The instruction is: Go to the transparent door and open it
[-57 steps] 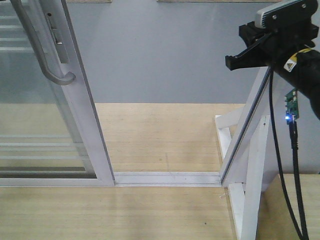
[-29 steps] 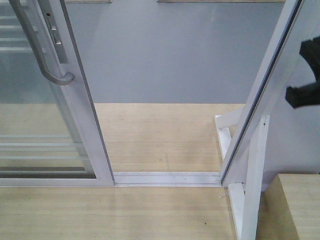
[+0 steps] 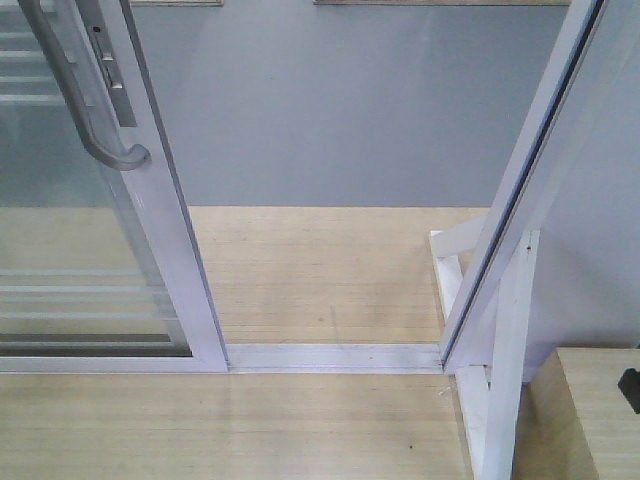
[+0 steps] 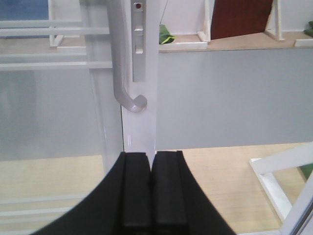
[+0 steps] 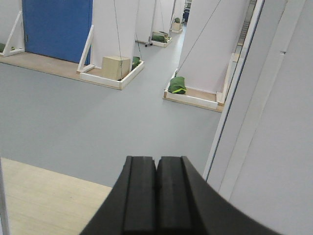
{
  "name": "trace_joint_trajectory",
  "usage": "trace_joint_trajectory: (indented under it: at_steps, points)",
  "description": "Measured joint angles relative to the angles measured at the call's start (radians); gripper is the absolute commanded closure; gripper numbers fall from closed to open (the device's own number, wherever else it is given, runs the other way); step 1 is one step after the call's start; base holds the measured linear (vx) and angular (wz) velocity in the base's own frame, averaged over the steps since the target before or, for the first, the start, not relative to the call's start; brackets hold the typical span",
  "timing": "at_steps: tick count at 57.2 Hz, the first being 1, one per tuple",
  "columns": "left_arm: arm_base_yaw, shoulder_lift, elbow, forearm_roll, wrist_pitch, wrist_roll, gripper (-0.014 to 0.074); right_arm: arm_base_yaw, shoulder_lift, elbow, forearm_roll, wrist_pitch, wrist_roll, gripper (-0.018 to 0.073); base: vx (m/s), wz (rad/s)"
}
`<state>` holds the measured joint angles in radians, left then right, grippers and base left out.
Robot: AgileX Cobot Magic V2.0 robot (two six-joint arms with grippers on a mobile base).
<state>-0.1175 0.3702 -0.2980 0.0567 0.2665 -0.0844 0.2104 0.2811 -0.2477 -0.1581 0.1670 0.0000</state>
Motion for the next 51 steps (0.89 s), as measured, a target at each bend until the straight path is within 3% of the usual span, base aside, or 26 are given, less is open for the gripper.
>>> trace_joint_trajectory:
  at_steps: [11,51]
  points:
    - [-0.004,-0.003,0.002,-0.001,0.002,0.000,0.0596,0.000,-0.004,0.010,-0.004,-0.055,0.000,0.0565,0.00,0.00]
    - [-0.004,-0.003,0.002,-0.001,0.008,0.000,0.0596,0.000,-0.004,0.010,-0.004,-0.056,0.000,0.0565,0.00,0.00]
